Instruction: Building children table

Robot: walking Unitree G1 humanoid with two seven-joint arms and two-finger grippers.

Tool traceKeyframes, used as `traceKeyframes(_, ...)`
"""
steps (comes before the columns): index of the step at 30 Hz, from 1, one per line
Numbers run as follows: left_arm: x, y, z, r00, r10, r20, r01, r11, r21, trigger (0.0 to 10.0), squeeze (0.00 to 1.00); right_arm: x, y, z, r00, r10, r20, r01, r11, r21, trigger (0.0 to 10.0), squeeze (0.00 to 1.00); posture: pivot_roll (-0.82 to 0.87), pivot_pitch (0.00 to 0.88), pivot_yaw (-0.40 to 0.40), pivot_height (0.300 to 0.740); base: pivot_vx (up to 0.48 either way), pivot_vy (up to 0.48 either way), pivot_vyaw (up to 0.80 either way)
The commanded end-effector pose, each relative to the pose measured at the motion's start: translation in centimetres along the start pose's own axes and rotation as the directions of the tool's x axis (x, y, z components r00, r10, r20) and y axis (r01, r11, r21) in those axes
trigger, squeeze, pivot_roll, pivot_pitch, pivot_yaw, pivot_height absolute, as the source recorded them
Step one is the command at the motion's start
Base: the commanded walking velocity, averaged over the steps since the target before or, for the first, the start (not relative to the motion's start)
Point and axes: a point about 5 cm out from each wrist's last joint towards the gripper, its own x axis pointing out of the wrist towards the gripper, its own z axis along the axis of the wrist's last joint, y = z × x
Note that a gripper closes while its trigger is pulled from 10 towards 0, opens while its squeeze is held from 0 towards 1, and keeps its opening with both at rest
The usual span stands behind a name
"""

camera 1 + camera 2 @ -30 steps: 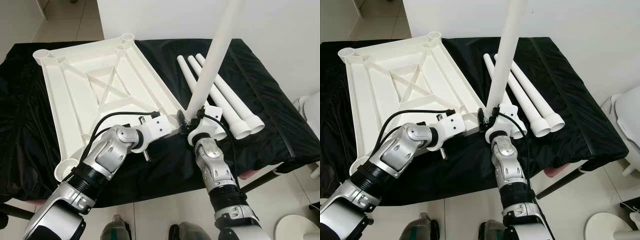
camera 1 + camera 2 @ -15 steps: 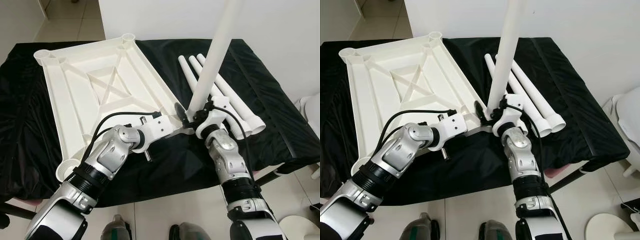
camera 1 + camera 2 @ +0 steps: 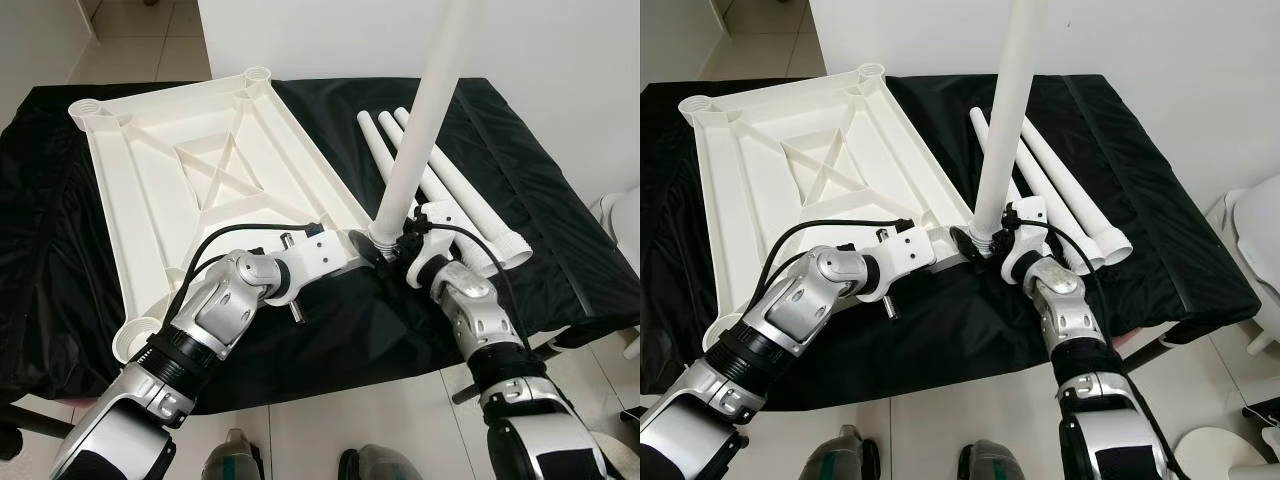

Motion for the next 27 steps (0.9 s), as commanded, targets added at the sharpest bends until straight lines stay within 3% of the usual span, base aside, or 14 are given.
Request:
traceKeyframes(1, 0.2, 0.0, 0.1, 1.000, 0.024, -0.005, -0.023, 0.999, 0.038, 10.0, 0.00, 0.2, 0.0, -0.2, 1.000, 0.021, -0.010, -0.021, 1.000, -0.023, 10.0, 0.00, -0.05, 0.000, 0.004, 0.740, 0.000, 0.000, 0.00)
traceKeyframes(7, 0.2, 0.0, 0.1, 1.000, 0.021, -0.007, -0.021, 0.999, 0.042, 10.0, 0.00, 0.4, -0.1, -0.2, 1.000, 0.031, 0.004, -0.030, 0.999, -0.026, 10.0, 0.00, -0.05, 0.000, 0.009, 0.740, 0.000, 0.000, 0.00)
traceKeyframes(8, 0.1, 0.0, 0.1, 1.000, 0.019, -0.008, -0.019, 0.999, 0.045, 10.0, 0.00, 0.4, -0.1, -0.2, 0.999, 0.036, 0.010, -0.036, 0.999, -0.031, 3.2, 0.00, -0.05, 0.000, 0.009, 0.740, 0.000, 0.000, 0.00)
traceKeyframes(9, 0.1, 0.0, 0.1, 1.000, 0.019, -0.008, -0.019, 0.999, 0.045, 10.0, 0.00, 0.4, -0.1, -0.2, 0.999, 0.036, 0.010, -0.036, 0.999, -0.031, 3.2, 0.00, -0.05, 0.000, 0.009, 0.740, 0.000, 0.000, 0.00)
traceKeyframes(10, 0.2, 0.0, 0.1, 1.000, 0.018, -0.007, -0.018, 0.999, 0.046, 10.0, 0.00, 0.3, -0.1, -0.2, 0.999, 0.038, 0.013, -0.038, 0.999, -0.032, 0.0, 0.00, -0.05, 0.000, 0.009, 0.740, 0.000, 0.000, 0.00)
traceKeyframes(20, 0.3, -0.3, 0.1, 1.000, 0.010, -0.003, -0.010, 0.999, 0.046, 10.0, 0.00, -0.1, 0.2, -0.8, 0.999, 0.030, 0.023, -0.030, 0.999, -0.009, 0.0, 0.00, -0.06, 0.000, 0.001, 0.740, 0.000, 0.000, 0.00)
traceKeyframes(27, 0.4, -0.5, 0.1, 1.000, 0.007, -0.002, -0.007, 0.999, 0.045, 10.0, 0.00, 0.1, 1.0, -1.2, 0.998, -0.057, 0.023, 0.056, 0.998, 0.037, 0.0, 0.00, -0.06, 0.000, -0.003, 0.740, 0.000, 0.000, 0.00)
